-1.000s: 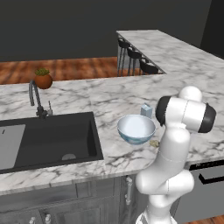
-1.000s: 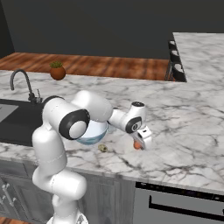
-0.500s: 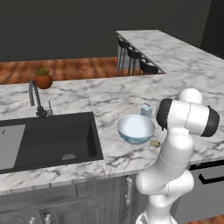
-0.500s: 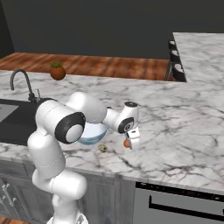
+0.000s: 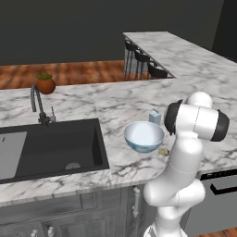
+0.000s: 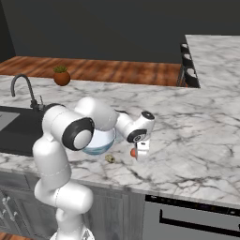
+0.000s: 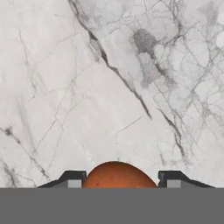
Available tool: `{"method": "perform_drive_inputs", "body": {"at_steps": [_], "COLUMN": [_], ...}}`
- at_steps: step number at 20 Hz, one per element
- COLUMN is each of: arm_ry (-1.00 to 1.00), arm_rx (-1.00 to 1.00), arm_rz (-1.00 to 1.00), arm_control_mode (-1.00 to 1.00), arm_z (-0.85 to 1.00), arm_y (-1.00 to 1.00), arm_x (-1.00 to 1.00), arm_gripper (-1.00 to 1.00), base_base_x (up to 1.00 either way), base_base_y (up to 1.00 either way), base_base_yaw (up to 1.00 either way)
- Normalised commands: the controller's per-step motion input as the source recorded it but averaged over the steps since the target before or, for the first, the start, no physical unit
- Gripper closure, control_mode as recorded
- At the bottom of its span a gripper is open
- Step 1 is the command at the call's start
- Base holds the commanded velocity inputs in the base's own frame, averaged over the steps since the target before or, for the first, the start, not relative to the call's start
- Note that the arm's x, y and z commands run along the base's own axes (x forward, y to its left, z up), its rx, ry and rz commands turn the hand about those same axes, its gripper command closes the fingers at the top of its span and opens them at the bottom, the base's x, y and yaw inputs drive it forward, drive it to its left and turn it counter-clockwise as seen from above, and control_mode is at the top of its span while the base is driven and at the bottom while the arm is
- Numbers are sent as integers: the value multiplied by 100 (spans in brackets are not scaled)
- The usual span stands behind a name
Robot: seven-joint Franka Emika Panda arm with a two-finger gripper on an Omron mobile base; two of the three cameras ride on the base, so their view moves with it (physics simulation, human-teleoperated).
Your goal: Gather the eggs and milk located in the vicinity of the sink area and place them right next to the bowl.
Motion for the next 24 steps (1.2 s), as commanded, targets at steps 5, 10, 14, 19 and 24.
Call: {"method": "perform_drive_inputs", "body": {"at_steps": [5,10,14,19,24], "arm_ry": [1,5,2,2,1], "arm_rx": [15,8,0,0,0], "arm_rz": [-15,-12,-12,-11,-11], "arm_control_mode": [-100,-100,-100,-100,-100], "arm_z": [0,0,-6,-7,-13], "arm_y": [4,19,42,44,23], "arm_x": [20,12,6,5,9], "arm_gripper": [100,100,100,100,100], "base_base_x": [0,0,0,0,0], "base_base_y": [0,0,0,0,0], "base_base_yaw": [0,0,0,0,0]}}
